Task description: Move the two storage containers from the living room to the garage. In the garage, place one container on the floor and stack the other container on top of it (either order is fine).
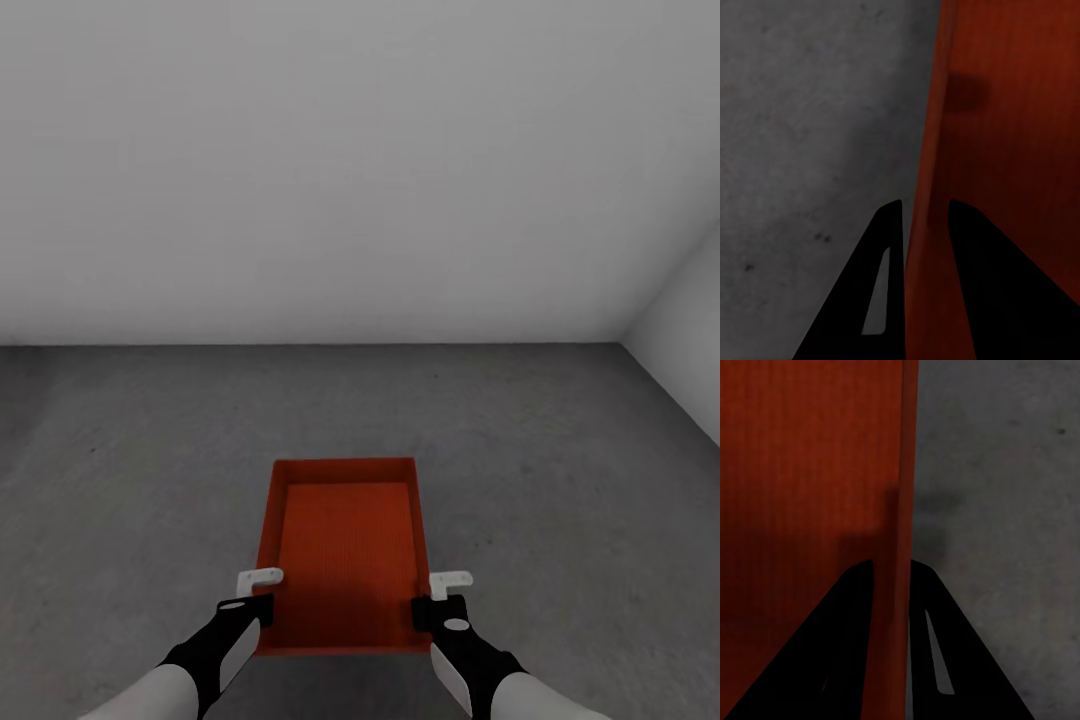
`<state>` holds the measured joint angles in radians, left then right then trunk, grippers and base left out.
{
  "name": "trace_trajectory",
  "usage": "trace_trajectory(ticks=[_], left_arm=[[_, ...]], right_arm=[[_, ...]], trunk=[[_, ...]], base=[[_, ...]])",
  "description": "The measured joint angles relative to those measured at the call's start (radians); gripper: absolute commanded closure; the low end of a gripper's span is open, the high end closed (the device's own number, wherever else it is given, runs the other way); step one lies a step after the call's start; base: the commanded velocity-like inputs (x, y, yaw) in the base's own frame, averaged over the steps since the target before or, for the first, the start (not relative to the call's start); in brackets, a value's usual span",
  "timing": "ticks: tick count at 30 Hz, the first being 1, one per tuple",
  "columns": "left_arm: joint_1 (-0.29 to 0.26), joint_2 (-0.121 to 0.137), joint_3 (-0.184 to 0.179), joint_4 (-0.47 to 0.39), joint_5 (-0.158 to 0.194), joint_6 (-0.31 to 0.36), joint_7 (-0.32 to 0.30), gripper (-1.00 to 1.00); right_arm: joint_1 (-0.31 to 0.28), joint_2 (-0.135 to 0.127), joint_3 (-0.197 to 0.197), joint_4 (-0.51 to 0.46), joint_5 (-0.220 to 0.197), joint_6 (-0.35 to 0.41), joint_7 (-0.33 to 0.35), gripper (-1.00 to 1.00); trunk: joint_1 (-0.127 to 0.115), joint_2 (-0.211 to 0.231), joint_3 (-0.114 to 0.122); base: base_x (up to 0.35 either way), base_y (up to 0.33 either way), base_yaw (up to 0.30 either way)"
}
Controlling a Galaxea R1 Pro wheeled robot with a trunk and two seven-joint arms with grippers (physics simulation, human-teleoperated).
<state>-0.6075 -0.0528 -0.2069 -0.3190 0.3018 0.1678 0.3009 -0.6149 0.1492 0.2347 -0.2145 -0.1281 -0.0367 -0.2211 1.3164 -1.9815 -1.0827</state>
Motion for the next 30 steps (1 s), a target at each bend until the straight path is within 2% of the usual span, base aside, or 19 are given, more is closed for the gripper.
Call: trace_trajectory(ticks=[17, 23, 30], left_arm=[[0.000, 0.000, 0.000, 0.000, 0.000, 0.000, 0.000, 1.00], [0.000, 0.000, 0.001, 0.001, 0.000, 0.002, 0.000, 1.00], [0.000, 0.000, 0.001, -0.001, -0.001, 0.005, 0.000, 1.00]], right_arm=[[0.000, 0.000, 0.000, -0.001, 0.000, 0.000, 0.000, 1.00], [0.000, 0.000, 0.000, 0.000, 0.000, 0.003, 0.001, 1.00], [0.000, 0.000, -0.001, -0.001, 0.000, 0.004, 0.001, 1.00]], trunk=[[0.065, -0.119, -0.053], [0.088, -0.161, -0.079], [0.088, -0.161, -0.090]], base=[[0.000, 0.000, 0.000], [0.000, 0.000, 0.000], [0.000, 0.000, 0.000]])
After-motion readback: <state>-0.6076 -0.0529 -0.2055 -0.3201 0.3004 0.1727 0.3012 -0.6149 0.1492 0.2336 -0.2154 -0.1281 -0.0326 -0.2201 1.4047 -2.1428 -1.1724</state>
